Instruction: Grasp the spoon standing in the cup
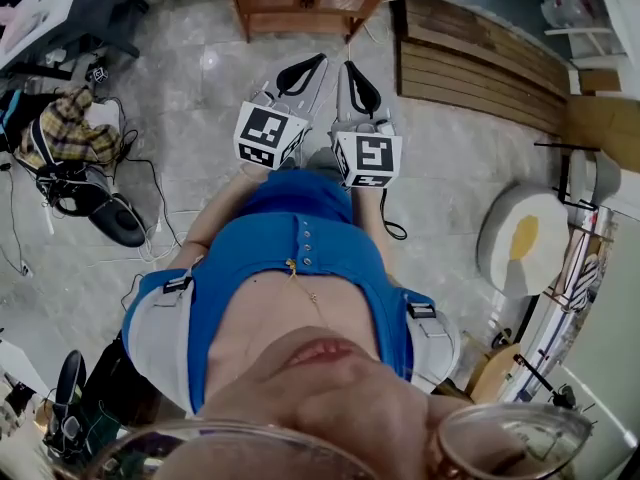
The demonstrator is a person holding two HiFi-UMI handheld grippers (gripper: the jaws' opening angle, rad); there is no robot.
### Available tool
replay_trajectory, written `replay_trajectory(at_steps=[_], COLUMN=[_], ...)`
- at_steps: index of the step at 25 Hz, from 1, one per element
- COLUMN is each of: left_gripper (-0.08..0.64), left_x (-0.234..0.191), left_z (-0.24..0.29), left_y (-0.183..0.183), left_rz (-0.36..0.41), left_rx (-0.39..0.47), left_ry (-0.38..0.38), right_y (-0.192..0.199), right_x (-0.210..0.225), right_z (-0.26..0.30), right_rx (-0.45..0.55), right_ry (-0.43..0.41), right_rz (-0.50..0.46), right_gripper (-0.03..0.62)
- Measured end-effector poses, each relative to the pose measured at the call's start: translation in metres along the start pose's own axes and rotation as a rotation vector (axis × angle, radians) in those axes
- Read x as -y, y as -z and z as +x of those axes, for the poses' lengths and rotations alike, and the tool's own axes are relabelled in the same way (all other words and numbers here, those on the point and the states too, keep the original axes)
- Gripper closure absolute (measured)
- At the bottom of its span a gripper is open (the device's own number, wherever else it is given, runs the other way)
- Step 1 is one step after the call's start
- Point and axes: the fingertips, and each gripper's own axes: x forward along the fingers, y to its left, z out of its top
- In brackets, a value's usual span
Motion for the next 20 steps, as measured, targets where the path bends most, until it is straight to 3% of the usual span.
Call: replay_trajectory(at_steps=[8, 20], left_gripper=[0.561, 0.561], left_x=[-0.027, -0.056], left_z=[0.015, 0.092], left_y=[-0.008, -0.015], left_rz=[-0.011, 0.003], left_rx=[0.011, -0.014], left_ry=[-0.014, -0.031], right_y=[0.0, -0.01], right_x=[0.001, 0.052], right_z=[0.034, 0.102], right_rx=[-0.022, 0.011], right_ry=[-0.034, -0.083], right_rz=[0.008, 0.034], right_gripper=[0.591, 0.591])
